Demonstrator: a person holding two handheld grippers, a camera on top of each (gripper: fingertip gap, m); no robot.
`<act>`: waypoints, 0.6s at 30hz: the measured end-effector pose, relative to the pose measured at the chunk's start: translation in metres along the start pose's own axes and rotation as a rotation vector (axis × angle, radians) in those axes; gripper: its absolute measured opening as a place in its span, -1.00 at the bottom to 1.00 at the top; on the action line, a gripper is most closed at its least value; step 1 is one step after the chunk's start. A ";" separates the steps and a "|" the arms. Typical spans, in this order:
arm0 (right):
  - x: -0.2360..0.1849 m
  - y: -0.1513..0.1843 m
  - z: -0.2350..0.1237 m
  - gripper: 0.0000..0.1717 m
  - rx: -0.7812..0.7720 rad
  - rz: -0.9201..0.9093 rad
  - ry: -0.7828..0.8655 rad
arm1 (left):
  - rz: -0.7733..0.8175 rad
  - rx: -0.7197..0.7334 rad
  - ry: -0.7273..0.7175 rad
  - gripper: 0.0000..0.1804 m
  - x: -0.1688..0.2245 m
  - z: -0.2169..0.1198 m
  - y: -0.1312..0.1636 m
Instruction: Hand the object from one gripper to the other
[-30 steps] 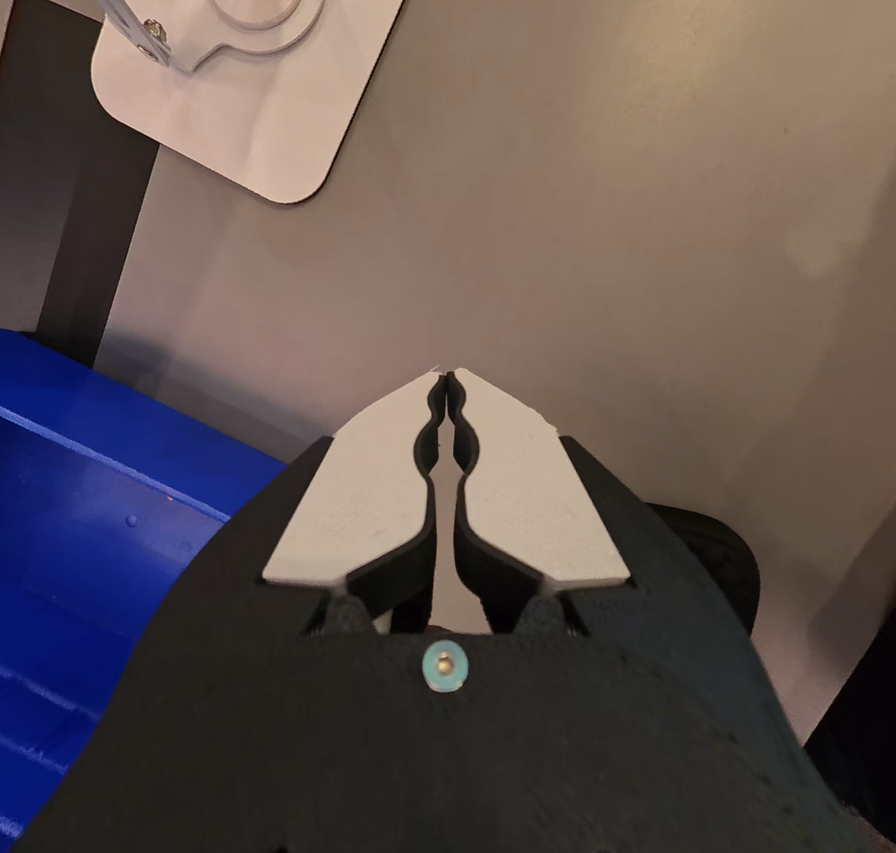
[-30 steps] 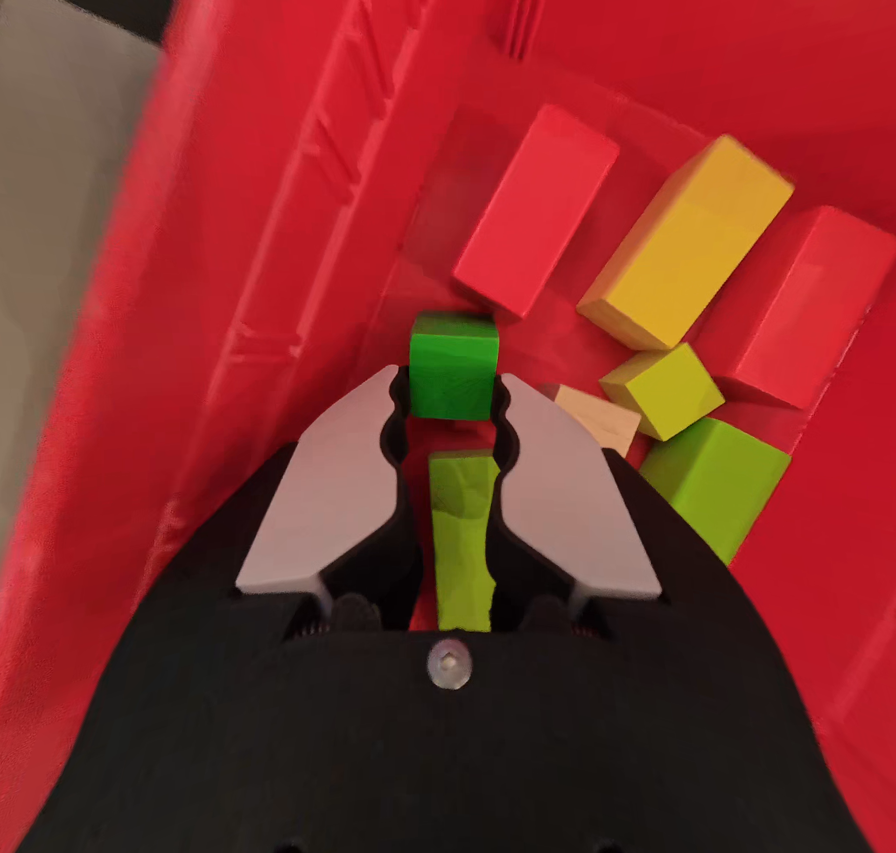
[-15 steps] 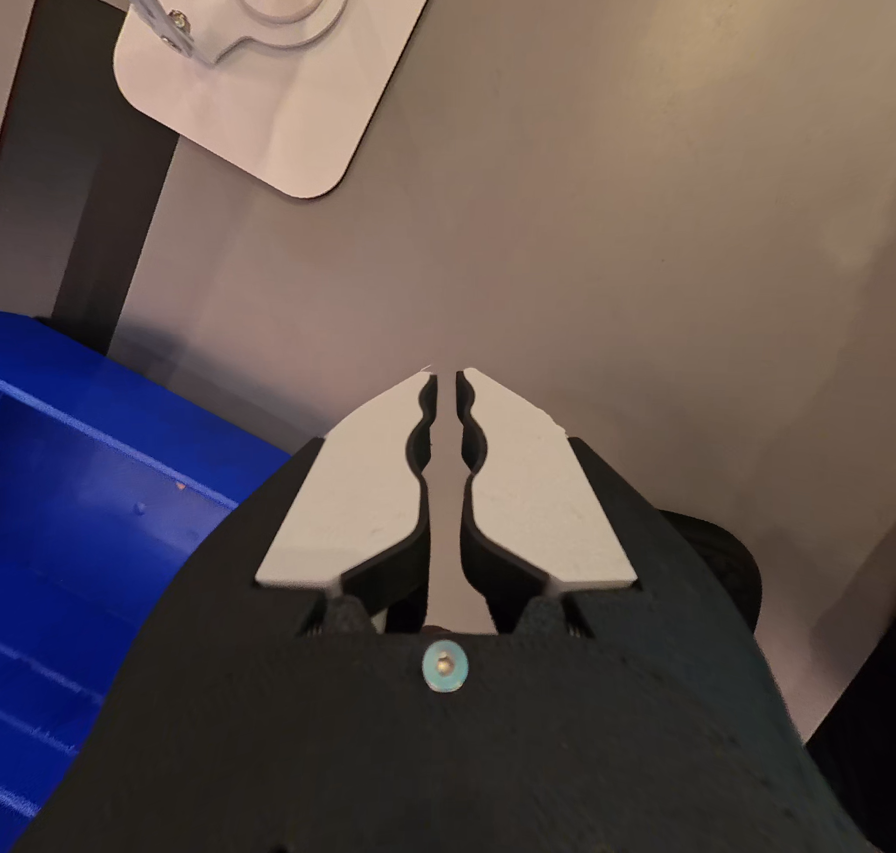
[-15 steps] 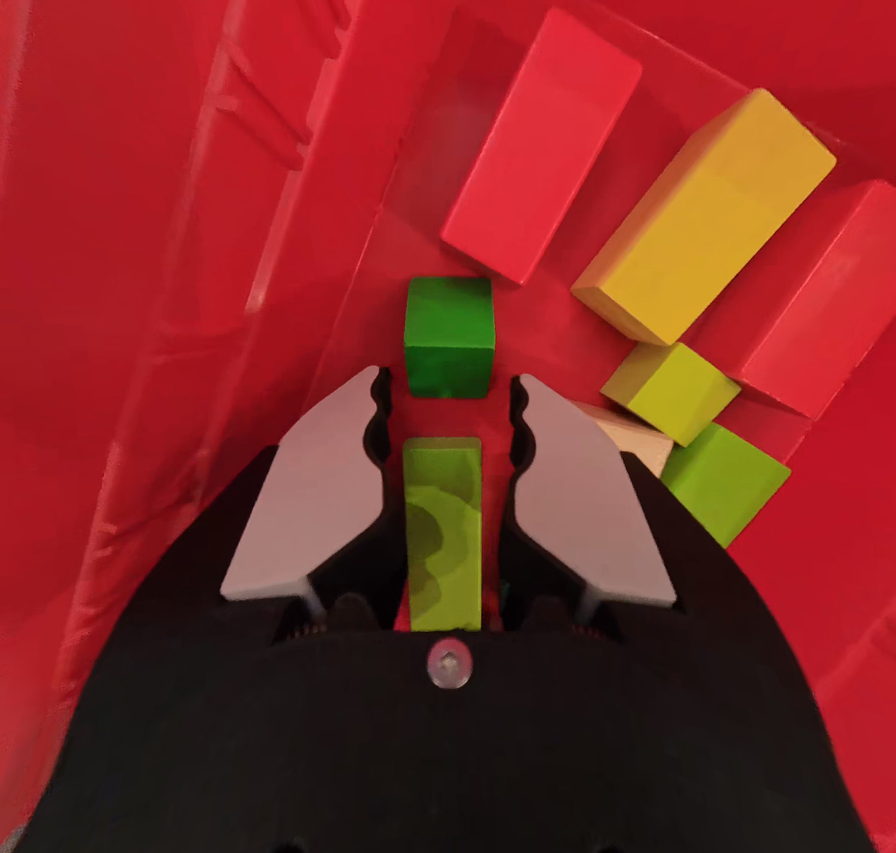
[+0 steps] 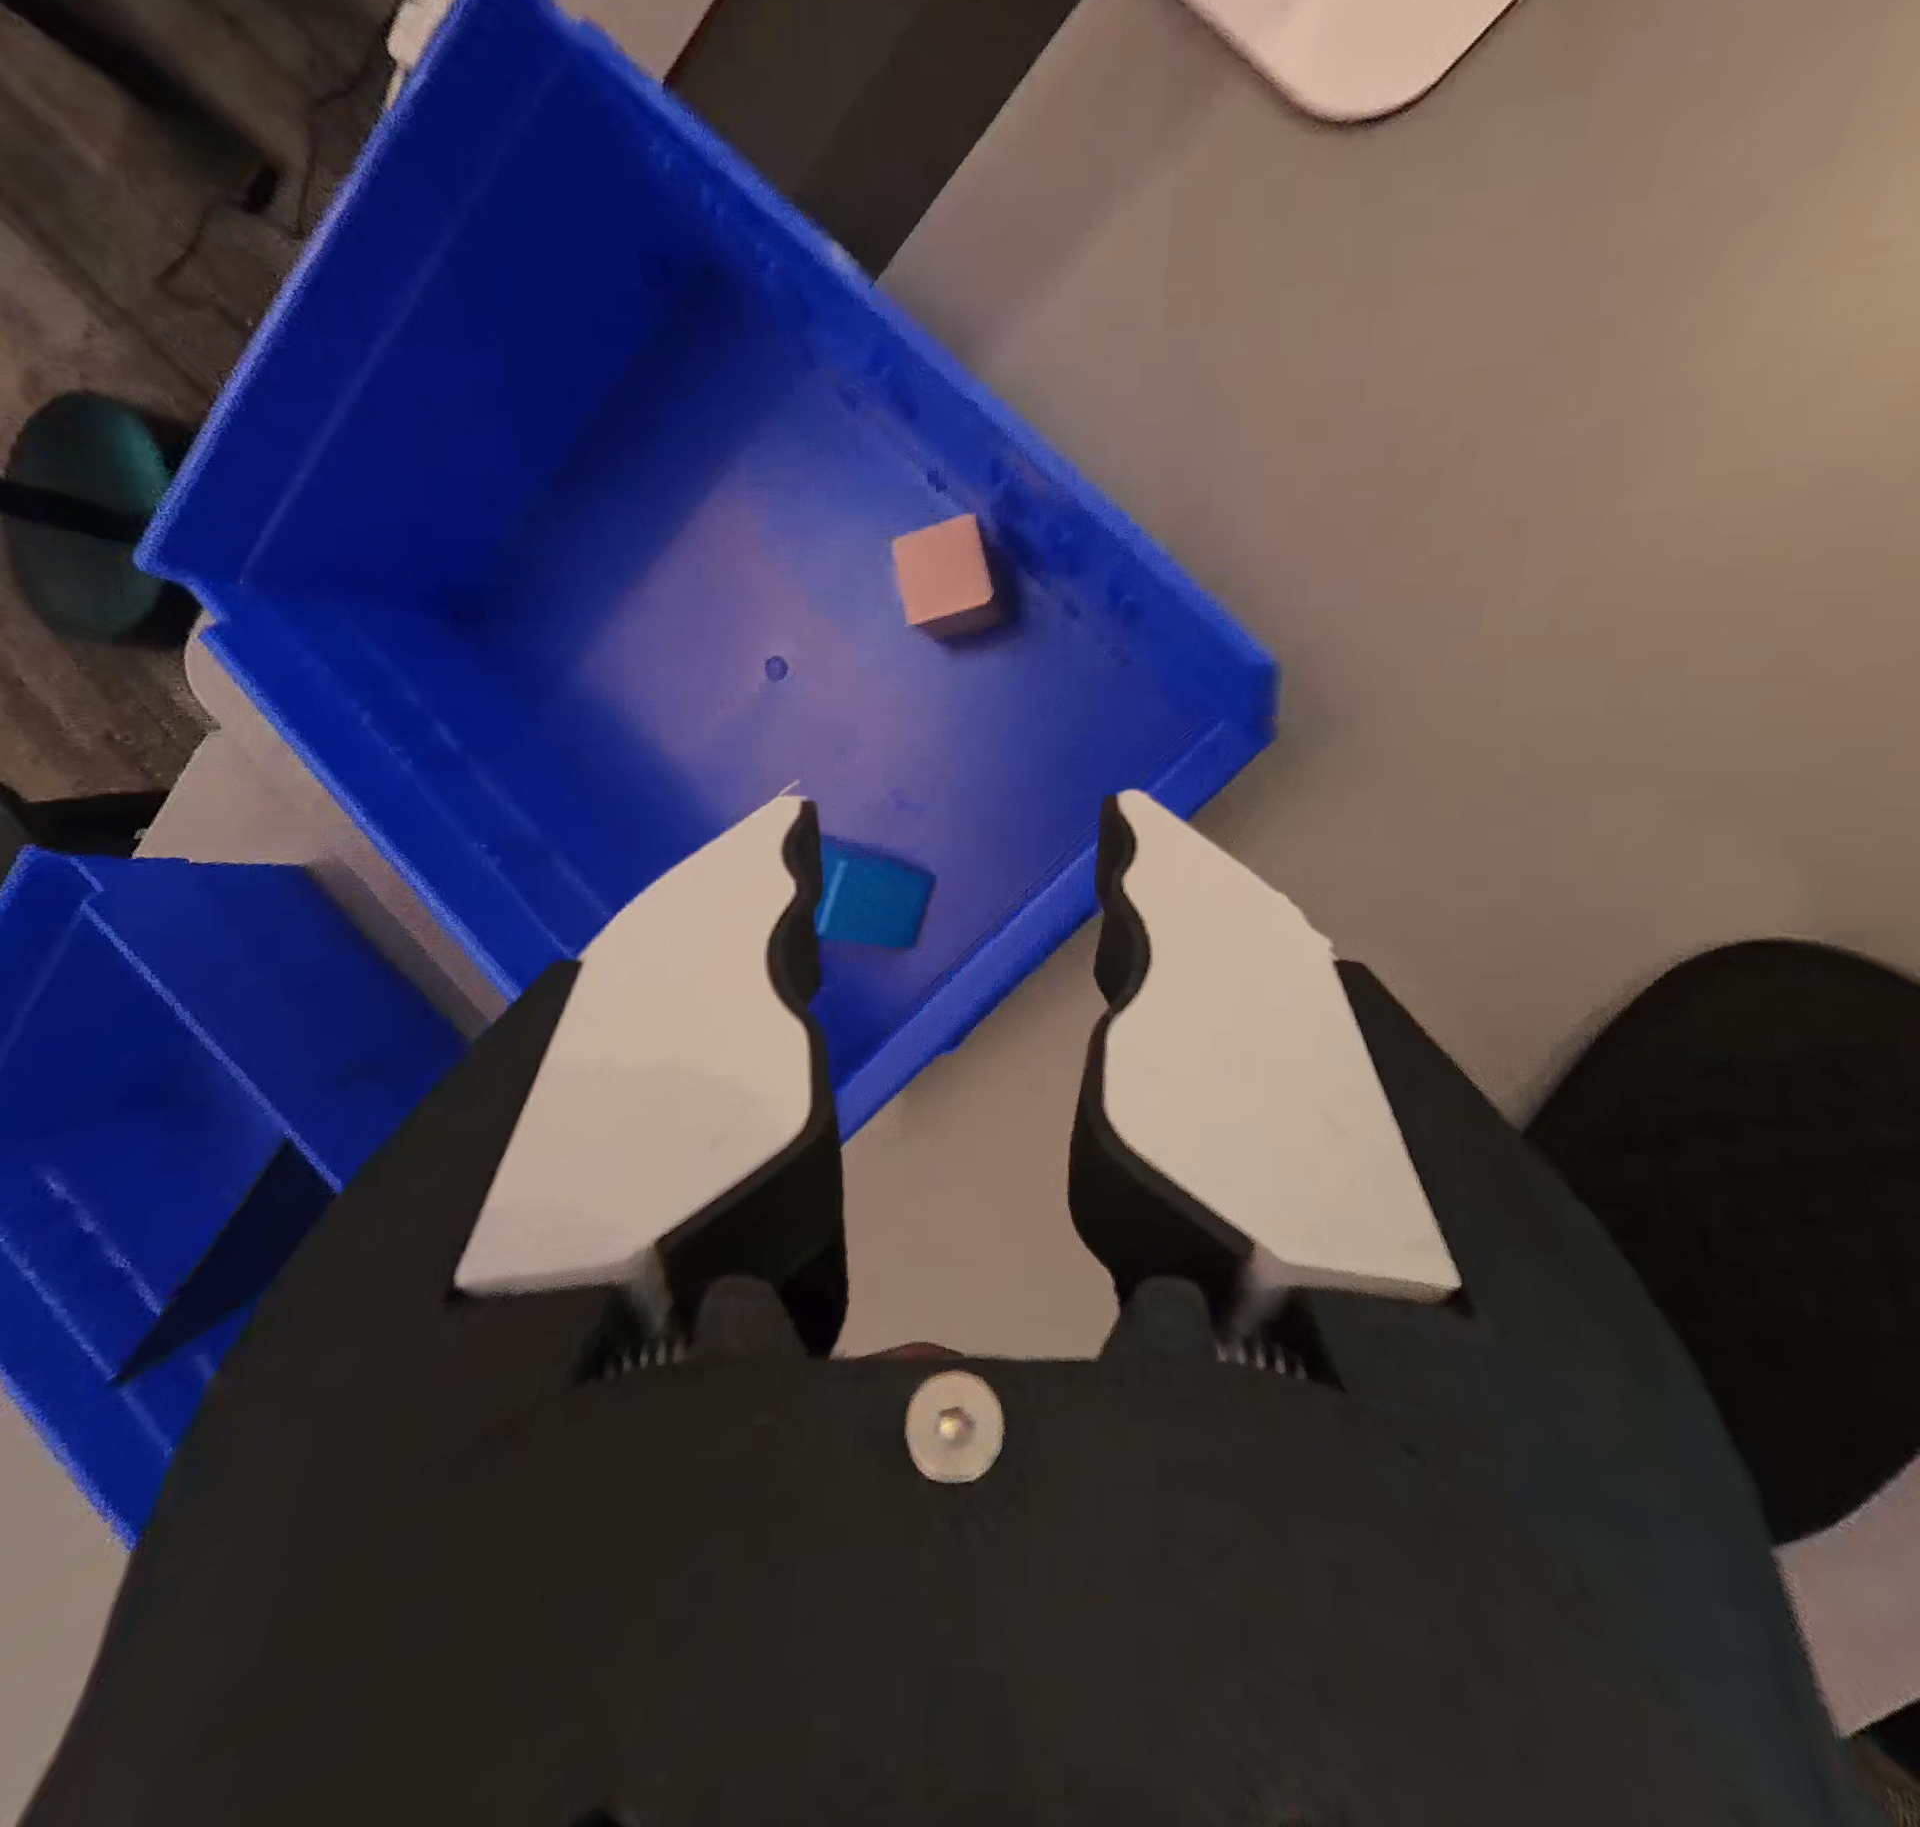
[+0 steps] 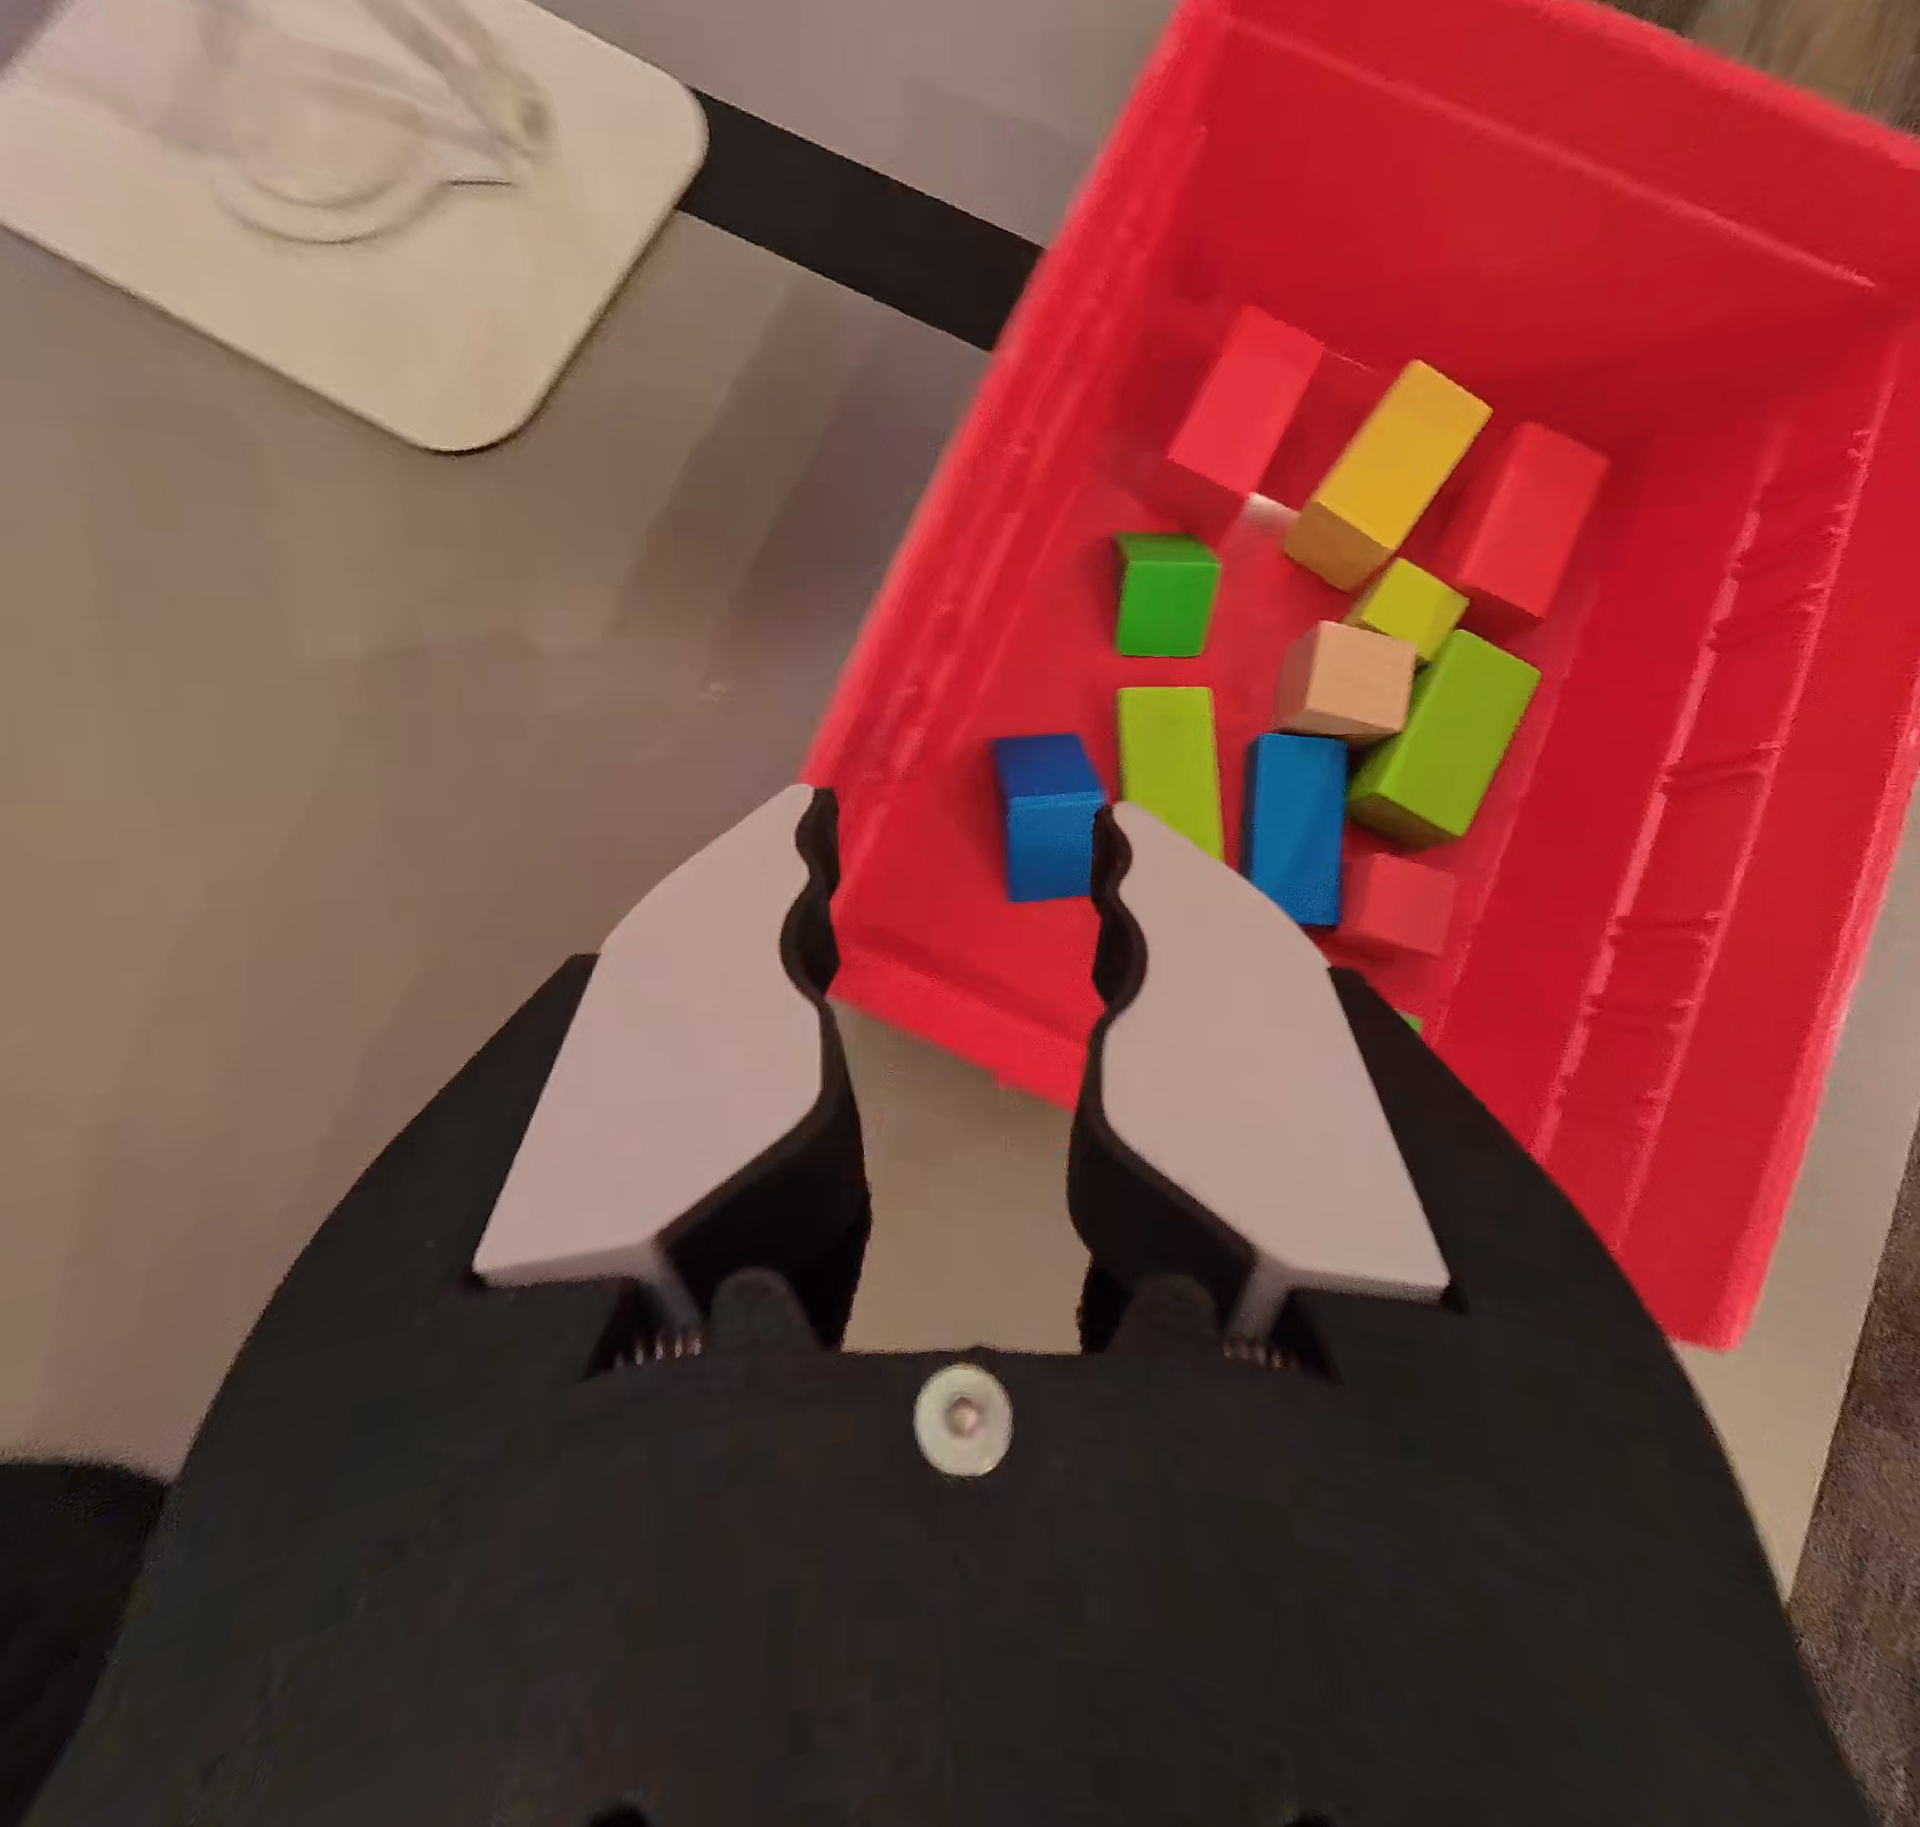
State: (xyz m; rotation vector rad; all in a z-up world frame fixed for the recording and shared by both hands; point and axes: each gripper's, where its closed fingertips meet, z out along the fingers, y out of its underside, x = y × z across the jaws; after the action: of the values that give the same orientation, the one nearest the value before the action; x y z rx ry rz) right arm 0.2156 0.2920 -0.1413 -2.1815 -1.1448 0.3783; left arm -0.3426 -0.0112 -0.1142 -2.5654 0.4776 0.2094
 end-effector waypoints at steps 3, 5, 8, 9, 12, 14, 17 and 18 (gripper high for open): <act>-0.033 -0.002 -0.022 -0.50 0.041 -0.065 0.008 | 0.100 -0.113 -0.011 -0.42 -0.023 0.022 0.019; -0.058 -0.004 -0.031 -0.53 0.059 -0.101 -0.006 | 0.144 -0.228 -0.007 -0.44 -0.036 0.043 0.034; -0.091 -0.008 -0.038 -0.53 0.067 -0.137 -0.036 | 0.060 -0.454 0.086 -0.44 -0.039 0.075 0.065; -0.102 -0.010 -0.039 -0.54 0.072 -0.152 -0.045 | 0.029 -0.506 0.076 -0.47 -0.043 0.083 0.073; -0.128 -0.011 -0.039 -0.55 0.068 -0.203 -0.059 | -0.051 -0.541 0.087 -0.57 -0.044 0.097 0.080; -0.143 -0.012 -0.039 -0.55 0.074 -0.215 -0.090 | -0.125 -0.506 0.109 -0.64 -0.039 0.098 0.079; -0.155 -0.013 -0.037 -0.55 0.079 -0.238 -0.104 | -0.263 -0.491 0.109 -0.52 -0.037 0.097 0.086; -0.158 -0.015 -0.037 -0.55 0.084 -0.240 -0.109 | -0.310 -0.492 0.114 -0.46 -0.036 0.097 0.090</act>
State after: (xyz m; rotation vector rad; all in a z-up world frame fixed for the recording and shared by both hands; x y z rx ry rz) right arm 0.1337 0.1544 -0.1099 -1.9436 -1.4068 0.4353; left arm -0.4146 -0.0228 -0.2304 -3.0999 0.0606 0.0747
